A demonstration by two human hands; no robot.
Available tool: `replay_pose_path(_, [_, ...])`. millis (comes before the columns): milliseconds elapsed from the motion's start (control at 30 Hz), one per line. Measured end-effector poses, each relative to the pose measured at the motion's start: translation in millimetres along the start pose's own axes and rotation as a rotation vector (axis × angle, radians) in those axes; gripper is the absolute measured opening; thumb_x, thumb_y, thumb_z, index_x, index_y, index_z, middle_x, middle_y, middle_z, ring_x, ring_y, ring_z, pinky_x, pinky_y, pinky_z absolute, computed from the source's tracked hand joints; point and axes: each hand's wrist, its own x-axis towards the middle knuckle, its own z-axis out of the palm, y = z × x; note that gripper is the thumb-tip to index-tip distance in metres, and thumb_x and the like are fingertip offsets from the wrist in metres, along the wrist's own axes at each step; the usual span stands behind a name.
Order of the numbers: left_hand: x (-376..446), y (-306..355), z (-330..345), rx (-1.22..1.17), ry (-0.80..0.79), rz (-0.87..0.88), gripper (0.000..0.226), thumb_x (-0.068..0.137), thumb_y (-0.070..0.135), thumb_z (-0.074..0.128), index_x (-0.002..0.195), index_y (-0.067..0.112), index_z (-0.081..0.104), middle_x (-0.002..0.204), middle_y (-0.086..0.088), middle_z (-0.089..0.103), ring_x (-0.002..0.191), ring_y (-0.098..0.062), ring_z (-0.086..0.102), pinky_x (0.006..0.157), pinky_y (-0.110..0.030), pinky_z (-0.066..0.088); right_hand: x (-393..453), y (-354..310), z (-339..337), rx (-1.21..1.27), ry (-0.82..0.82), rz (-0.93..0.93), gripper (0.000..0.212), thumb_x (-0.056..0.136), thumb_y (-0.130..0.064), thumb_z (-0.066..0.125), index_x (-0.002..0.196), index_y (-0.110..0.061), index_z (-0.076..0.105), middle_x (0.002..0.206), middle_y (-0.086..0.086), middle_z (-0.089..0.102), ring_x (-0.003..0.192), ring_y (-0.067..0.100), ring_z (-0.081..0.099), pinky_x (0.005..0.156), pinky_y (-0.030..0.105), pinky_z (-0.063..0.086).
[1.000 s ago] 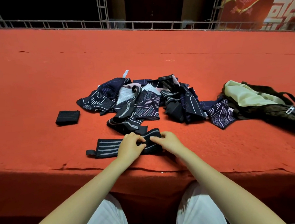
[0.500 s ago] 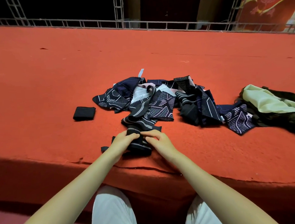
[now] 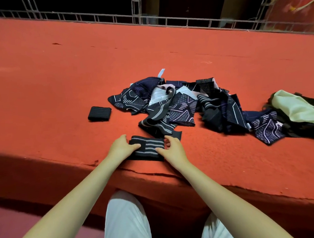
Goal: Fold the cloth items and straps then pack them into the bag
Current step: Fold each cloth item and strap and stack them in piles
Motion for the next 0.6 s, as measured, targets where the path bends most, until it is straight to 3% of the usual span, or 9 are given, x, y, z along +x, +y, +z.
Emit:
replay_pose_path(67, [2,2,-3,-0.074,-0.08,0.011,0.052,0.08,0.037,0.071,0.122,0.009,0.06,0.124,-0.012,0.062,0.112,-0.027,0.058,0.094,-0.032,0.043,2,-1,-5,0.138,-0.084,0.083,0.059,0.077,-0.018,0.074,0.131,-0.006,0.052,0.105,0.002,0.06,0.09,0.014,0.059,0.082,0.028,0.053])
replay_pose_path(133, [0,2,-4,-0.183,-0.141,0.034,0.03,0.081,0.032,0.072,0.104,0.013,0.07,0.105,-0.006,0.071,0.095,-0.021,0.065,0.086,-0.03,0.048,1,-3,-11,0.252,-0.189,0.086,0.037,0.082,-0.009,0.068,0.119,-0.006,0.06,0.098,0.004,0.067,0.078,0.009,0.061,0.066,0.019,0.051])
replay_pose_path(167, [-2,1,-3,-0.229,-0.154,0.049,0.024,0.082,0.03,0.071,0.1,0.015,0.071,0.101,-0.004,0.072,0.092,-0.019,0.066,0.086,-0.03,0.049,0,-3,-13,0.246,-0.207,0.055,0.029,0.083,-0.007,0.066,0.112,-0.007,0.065,0.096,0.006,0.07,0.077,0.011,0.063,0.066,0.019,0.05])
replay_pose_path(233, [-5,-3,3,-0.265,-0.144,0.105,0.02,0.084,0.028,0.068,0.1,0.017,0.07,0.101,-0.001,0.072,0.093,-0.017,0.066,0.091,-0.032,0.05,-1,1,-11,0.203,-0.18,0.002,0.023,0.083,-0.009,0.064,0.106,-0.01,0.068,0.098,0.005,0.073,0.086,0.017,0.067,0.079,0.028,0.052])
replay_pose_path(333, [-12,-3,12,-0.329,-0.098,0.158,0.032,0.085,0.027,0.065,0.115,0.016,0.061,0.11,0.001,0.068,0.102,-0.016,0.063,0.096,-0.037,0.047,-4,5,-9,0.191,-0.16,-0.038,0.023,0.085,-0.01,0.061,0.107,-0.012,0.067,0.101,0.001,0.072,0.095,0.016,0.066,0.089,0.031,0.049])
replay_pose_path(467, [-21,7,10,-0.687,-0.187,0.122,0.027,0.089,0.013,0.06,0.115,0.017,0.055,0.11,-0.003,0.065,0.101,-0.017,0.063,0.09,-0.029,0.048,-7,6,-13,0.346,-0.198,0.004,0.021,0.092,-0.013,0.054,0.109,-0.016,0.066,0.108,-0.001,0.07,0.103,0.015,0.064,0.094,0.032,0.048])
replay_pose_path(600, [-12,17,-10,-0.932,-0.168,0.137,0.022,0.089,0.003,0.054,0.109,0.01,0.059,0.104,-0.011,0.066,0.086,-0.02,0.063,0.079,-0.029,0.05,-3,-11,-23,0.554,-0.253,0.085,0.019,0.098,-0.023,0.049,0.111,-0.018,0.062,0.11,0.008,0.068,0.09,0.022,0.066,0.084,0.037,0.055])
